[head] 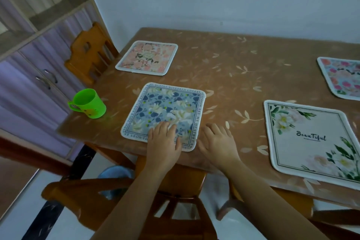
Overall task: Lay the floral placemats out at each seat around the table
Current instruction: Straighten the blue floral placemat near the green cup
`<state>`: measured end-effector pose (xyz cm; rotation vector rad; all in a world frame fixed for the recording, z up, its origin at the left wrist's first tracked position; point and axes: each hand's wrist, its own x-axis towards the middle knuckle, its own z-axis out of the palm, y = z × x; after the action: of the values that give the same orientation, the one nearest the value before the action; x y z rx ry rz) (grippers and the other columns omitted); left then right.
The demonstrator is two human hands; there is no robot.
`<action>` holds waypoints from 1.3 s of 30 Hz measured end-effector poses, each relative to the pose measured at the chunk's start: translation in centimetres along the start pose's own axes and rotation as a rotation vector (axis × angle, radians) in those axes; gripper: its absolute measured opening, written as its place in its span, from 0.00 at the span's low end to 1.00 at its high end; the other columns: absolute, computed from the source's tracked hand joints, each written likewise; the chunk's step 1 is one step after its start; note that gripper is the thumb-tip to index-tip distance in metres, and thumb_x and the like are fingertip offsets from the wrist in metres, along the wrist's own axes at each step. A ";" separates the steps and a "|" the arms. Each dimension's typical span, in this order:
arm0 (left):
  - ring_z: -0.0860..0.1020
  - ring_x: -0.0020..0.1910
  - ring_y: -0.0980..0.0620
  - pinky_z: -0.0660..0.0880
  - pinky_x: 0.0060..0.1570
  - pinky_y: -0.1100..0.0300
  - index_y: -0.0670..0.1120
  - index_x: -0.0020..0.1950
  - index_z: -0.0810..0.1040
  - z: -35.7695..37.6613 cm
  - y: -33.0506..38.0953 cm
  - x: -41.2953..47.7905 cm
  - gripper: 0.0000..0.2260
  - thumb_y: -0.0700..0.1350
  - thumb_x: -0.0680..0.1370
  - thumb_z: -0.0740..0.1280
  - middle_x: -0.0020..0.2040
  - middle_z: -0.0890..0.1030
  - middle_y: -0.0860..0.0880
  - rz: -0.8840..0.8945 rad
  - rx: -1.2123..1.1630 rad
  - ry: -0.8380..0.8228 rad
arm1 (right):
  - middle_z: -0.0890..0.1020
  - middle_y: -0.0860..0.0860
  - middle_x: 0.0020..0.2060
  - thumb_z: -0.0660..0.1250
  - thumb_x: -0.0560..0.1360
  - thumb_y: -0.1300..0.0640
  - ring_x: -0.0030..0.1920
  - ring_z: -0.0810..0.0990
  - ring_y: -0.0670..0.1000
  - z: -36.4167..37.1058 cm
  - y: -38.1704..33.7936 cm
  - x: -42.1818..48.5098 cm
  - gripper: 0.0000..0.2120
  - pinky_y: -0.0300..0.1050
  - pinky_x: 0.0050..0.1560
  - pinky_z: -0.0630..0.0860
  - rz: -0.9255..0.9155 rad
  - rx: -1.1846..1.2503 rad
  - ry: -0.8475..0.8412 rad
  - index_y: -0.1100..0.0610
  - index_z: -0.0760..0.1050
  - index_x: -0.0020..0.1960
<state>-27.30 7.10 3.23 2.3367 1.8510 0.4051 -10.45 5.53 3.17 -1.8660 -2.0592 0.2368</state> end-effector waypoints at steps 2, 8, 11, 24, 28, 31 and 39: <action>0.61 0.69 0.47 0.58 0.68 0.46 0.45 0.67 0.66 0.4 -1.6 0.6 0.19 0.50 0.77 0.58 0.68 0.68 0.46 0.007 0.006 -0.030 | 0.77 0.58 0.57 0.65 0.71 0.51 0.59 0.74 0.59 1.1 -0.6 0.9 0.20 0.61 0.61 0.70 0.021 -0.004 -0.027 0.60 0.72 0.59; 0.60 0.70 0.48 0.56 0.69 0.49 0.45 0.67 0.66 2.1 -7.1 2.5 0.19 0.49 0.77 0.58 0.68 0.67 0.46 0.084 -0.015 -0.133 | 0.75 0.55 0.61 0.62 0.73 0.47 0.61 0.72 0.57 5.5 -2.9 2.5 0.21 0.57 0.63 0.66 0.120 -0.027 -0.114 0.56 0.69 0.62; 0.59 0.70 0.48 0.55 0.69 0.50 0.45 0.68 0.65 2.8 -9.2 3.2 0.20 0.49 0.77 0.59 0.69 0.67 0.46 0.136 -0.043 -0.174 | 0.74 0.54 0.60 0.61 0.73 0.46 0.60 0.72 0.57 6.6 -3.6 3.6 0.21 0.56 0.63 0.66 0.189 -0.023 -0.116 0.56 0.68 0.62; 0.55 0.72 0.48 0.52 0.70 0.46 0.47 0.66 0.67 8.6 -15.4 5.2 0.19 0.53 0.77 0.59 0.71 0.64 0.46 0.286 -0.077 -0.279 | 0.70 0.49 0.65 0.60 0.72 0.44 0.66 0.65 0.52 12.5 -5.7 3.4 0.24 0.50 0.66 0.61 0.298 -0.058 -0.194 0.52 0.65 0.65; 0.53 0.73 0.48 0.51 0.70 0.44 0.49 0.67 0.65 9.7 -16.7 5.1 0.22 0.57 0.76 0.60 0.73 0.61 0.48 0.321 -0.081 -0.311 | 0.68 0.49 0.67 0.62 0.72 0.44 0.69 0.60 0.51 13.7 -5.9 3.5 0.24 0.50 0.67 0.60 0.279 -0.058 -0.206 0.52 0.66 0.64; 0.54 0.73 0.48 0.53 0.69 0.44 0.50 0.67 0.66 10.0 -17.2 5.4 0.23 0.58 0.75 0.61 0.73 0.61 0.48 0.345 -0.100 -0.299 | 0.66 0.49 0.69 0.64 0.71 0.45 0.71 0.58 0.52 14.2 -6.1 4.0 0.23 0.52 0.68 0.59 0.284 -0.026 -0.196 0.51 0.67 0.64; 0.58 0.72 0.48 0.53 0.69 0.45 0.50 0.63 0.73 10.2 -17.8 6.0 0.22 0.57 0.71 0.67 0.71 0.65 0.49 0.353 -0.233 -0.246 | 0.80 0.55 0.56 0.75 0.64 0.53 0.61 0.74 0.59 14.2 -5.9 4.0 0.18 0.60 0.56 0.75 0.185 0.036 -0.004 0.58 0.79 0.51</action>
<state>-39.73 17.72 -10.50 2.4190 1.2165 0.3299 -21.42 10.36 -7.31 -2.0364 -1.8731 0.3218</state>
